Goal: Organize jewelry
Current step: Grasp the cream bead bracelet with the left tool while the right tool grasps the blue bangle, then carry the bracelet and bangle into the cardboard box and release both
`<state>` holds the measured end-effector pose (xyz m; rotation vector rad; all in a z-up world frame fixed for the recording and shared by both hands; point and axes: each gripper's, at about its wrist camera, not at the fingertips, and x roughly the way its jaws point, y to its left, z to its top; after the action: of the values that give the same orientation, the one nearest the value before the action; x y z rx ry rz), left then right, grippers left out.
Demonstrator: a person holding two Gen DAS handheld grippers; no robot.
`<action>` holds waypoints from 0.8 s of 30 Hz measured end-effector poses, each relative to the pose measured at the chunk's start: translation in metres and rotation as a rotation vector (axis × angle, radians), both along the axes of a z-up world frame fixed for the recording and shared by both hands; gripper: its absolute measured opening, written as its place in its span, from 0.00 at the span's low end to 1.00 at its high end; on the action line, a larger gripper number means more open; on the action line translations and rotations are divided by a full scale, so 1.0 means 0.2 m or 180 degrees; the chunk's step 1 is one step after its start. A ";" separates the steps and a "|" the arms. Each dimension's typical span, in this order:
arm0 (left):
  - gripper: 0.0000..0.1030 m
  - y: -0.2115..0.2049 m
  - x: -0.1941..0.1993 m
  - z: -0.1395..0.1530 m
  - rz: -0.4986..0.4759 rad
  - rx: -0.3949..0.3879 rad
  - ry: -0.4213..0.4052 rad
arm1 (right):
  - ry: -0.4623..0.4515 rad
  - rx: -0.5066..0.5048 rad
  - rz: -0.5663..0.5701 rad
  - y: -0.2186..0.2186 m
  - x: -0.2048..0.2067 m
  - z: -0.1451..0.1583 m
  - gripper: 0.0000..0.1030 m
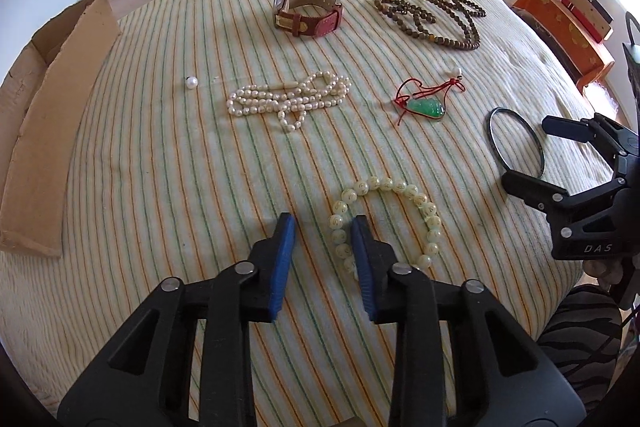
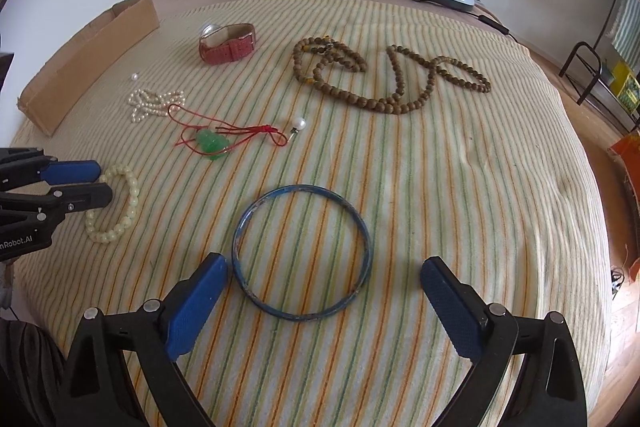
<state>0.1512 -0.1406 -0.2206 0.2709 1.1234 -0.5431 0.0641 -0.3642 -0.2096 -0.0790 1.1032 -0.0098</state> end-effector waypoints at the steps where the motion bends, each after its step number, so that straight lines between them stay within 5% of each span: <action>1: 0.19 0.00 0.00 0.00 -0.0003 0.0004 -0.0012 | 0.0010 -0.0032 0.0017 0.01 0.01 -0.01 0.96; 8: 0.06 0.02 0.01 0.00 0.0050 -0.0033 -0.0032 | -0.0012 0.0017 0.0169 0.04 0.00 0.00 0.71; 24: 0.05 0.12 -0.06 0.17 0.0200 -0.0231 -0.0314 | -0.0189 -0.0015 0.0179 0.09 -0.05 0.12 0.70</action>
<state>0.1401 -0.1156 -0.1870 0.1966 1.0113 -0.5083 0.0532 -0.3465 -0.1858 -0.1133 1.0414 0.0354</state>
